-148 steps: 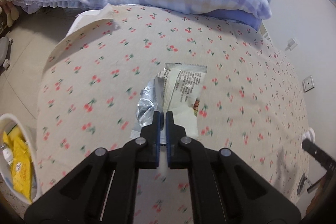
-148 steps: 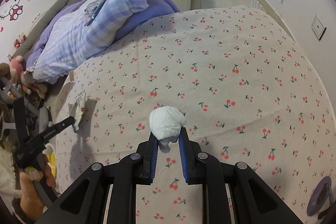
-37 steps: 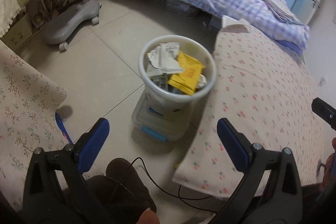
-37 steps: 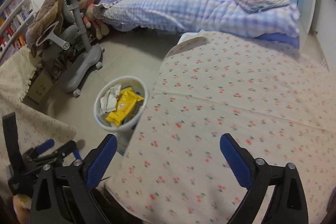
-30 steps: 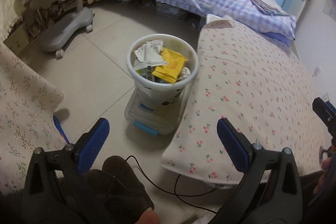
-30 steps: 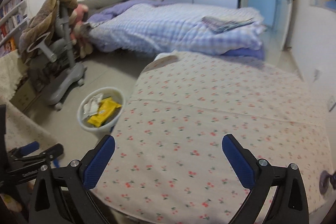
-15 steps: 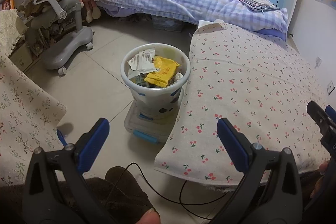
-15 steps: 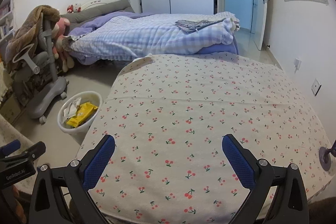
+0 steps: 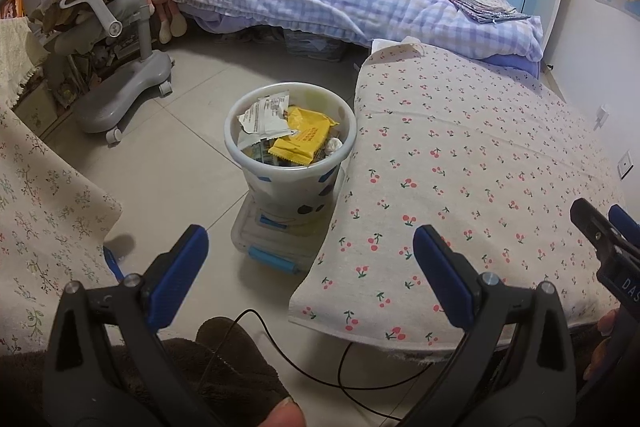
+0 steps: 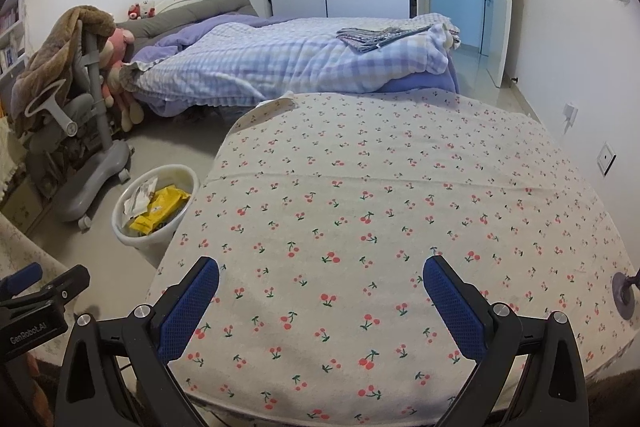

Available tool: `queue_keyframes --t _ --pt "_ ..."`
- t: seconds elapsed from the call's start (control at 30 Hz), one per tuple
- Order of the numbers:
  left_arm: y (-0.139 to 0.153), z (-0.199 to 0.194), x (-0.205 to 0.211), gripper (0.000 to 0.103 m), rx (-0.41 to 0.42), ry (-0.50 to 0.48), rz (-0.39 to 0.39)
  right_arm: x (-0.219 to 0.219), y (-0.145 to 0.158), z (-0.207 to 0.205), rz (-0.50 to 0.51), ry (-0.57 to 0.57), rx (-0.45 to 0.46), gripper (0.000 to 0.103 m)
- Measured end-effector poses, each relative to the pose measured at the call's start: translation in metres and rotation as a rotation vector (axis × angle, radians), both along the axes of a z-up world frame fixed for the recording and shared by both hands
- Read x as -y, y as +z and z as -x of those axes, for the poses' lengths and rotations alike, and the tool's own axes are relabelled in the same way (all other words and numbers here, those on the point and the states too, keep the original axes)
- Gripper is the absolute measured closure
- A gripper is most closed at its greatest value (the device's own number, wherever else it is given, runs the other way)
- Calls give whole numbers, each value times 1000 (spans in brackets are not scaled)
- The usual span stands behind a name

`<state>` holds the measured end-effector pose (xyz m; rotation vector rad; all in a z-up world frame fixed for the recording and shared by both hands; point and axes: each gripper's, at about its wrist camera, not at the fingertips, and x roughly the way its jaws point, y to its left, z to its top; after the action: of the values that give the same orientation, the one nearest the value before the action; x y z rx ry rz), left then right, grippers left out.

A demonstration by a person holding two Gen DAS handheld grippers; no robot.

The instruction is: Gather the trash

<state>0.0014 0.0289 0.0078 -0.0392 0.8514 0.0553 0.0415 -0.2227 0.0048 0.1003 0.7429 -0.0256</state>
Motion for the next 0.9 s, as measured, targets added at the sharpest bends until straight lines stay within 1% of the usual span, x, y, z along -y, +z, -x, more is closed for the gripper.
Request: queue_keyframes --t 0.9 --pt "1 0 3 1 2 -14 17 -1 -1 0 -5 -3 -7 0"
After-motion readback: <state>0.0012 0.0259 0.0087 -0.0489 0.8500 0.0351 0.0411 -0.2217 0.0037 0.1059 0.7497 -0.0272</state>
